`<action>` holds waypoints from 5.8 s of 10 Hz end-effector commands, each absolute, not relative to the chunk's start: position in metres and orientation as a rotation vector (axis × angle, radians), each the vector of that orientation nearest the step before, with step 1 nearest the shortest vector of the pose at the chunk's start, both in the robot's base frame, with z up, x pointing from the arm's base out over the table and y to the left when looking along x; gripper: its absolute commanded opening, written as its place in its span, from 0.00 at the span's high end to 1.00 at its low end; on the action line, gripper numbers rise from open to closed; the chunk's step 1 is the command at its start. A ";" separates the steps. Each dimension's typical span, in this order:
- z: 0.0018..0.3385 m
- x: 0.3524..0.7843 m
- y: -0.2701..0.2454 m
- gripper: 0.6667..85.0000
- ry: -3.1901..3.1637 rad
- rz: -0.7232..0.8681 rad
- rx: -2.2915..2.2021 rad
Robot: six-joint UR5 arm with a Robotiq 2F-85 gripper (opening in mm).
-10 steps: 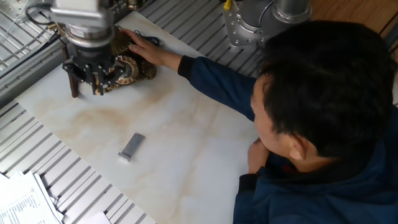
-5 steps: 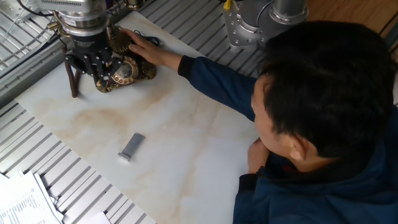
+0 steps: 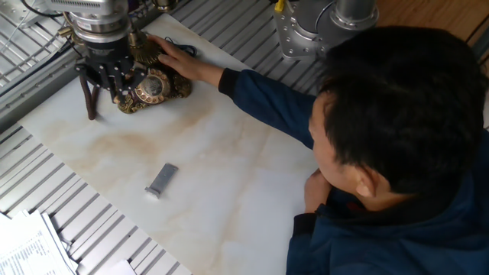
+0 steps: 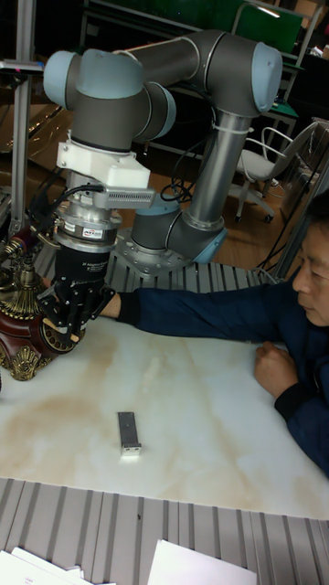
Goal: Dial a number on an old rotary phone
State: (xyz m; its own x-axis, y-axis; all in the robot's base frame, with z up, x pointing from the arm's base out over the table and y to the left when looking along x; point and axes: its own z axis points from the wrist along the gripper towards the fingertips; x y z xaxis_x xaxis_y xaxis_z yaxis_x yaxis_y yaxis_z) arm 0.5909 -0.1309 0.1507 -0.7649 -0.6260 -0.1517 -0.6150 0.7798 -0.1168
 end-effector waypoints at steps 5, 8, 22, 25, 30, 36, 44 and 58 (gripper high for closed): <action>0.150 0.578 -0.136 0.98 2.885 -0.074 -0.848; 0.150 0.567 -0.129 0.98 2.963 -0.003 -0.626; 0.117 0.546 -0.131 0.98 2.936 0.021 -0.636; 0.119 0.539 -0.145 0.98 2.943 -0.059 -0.702; 0.120 0.544 -0.140 0.98 2.946 -0.065 -0.678; 0.115 0.545 -0.135 0.98 2.955 -0.017 -0.643; 0.116 0.539 -0.146 0.98 2.953 0.006 -0.613; 0.134 0.562 -0.136 0.98 2.919 -0.060 -0.488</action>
State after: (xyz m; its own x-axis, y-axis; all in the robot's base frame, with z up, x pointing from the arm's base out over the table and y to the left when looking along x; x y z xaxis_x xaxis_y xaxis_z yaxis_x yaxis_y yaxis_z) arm 0.5502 -0.1407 0.1275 -0.9332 -0.3356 -0.1283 -0.3288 0.9417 -0.0711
